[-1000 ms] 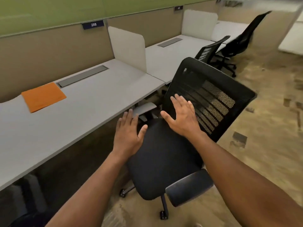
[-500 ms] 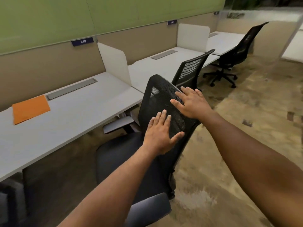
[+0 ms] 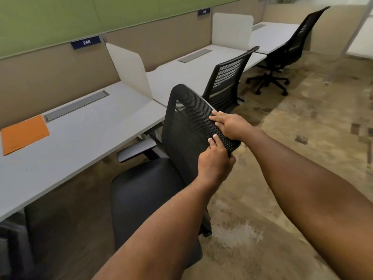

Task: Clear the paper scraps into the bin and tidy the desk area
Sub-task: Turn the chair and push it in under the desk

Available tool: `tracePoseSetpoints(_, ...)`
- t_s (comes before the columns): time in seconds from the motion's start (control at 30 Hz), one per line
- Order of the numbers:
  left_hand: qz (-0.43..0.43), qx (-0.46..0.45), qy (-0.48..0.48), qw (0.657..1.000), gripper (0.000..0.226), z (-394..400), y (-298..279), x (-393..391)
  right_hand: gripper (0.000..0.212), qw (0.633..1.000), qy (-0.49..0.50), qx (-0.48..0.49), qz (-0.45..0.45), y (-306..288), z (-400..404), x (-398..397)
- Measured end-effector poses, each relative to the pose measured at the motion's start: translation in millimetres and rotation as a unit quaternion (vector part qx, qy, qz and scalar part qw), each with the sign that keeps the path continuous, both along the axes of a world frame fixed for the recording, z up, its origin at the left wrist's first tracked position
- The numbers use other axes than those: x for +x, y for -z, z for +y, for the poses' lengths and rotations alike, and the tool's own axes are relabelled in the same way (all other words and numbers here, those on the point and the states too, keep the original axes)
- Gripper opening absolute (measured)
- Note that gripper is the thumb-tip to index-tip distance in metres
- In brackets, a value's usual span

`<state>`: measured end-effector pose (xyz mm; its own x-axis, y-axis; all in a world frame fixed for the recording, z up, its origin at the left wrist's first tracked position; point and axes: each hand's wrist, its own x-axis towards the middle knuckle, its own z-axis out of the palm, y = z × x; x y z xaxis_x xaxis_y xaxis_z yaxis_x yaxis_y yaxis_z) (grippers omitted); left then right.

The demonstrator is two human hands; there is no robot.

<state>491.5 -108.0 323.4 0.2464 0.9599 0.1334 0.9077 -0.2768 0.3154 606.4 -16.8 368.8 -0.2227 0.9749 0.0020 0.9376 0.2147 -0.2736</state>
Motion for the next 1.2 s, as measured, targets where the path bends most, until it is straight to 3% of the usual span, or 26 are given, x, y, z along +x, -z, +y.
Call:
tracePoseSetpoints(0.43, -0.042, 0.010, 0.074, 0.996, 0.073, -79.7, 10.5, -51.0, 0.048, 0.995, 0.077, 0.000, 0.061, 14.0, -102.4, -28.4)
tracePoseSetpoints(0.63, -0.073, -0.006, 0.095, 0.993, 0.071, -136.0, 13.2, -102.5, 0.058, 0.991, 0.129, 0.001, 0.019, 23.0, -174.5, -67.2)
tracePoseSetpoints(0.77, -0.093, -0.014, 0.102, 0.990, 0.070, -175.2, 12.8, -150.4, 0.056, 0.987, 0.143, 0.072, 0.008, 26.8, -222.9, -94.2)
tracePoseSetpoints(1.0, -0.193, -0.015, 0.074, 0.978, 0.062, -230.2, 17.3, -254.2, 0.059, 0.974, 0.083, 0.209, 0.010, 22.6, -290.4, -144.9)
tracePoseSetpoints(1.2, -0.270, -0.041, 0.029, 0.962, 0.052, -241.9, 24.9, -346.3, 0.075, 0.964, 0.094, 0.155, 0.195, 13.4, -297.7, -190.4)
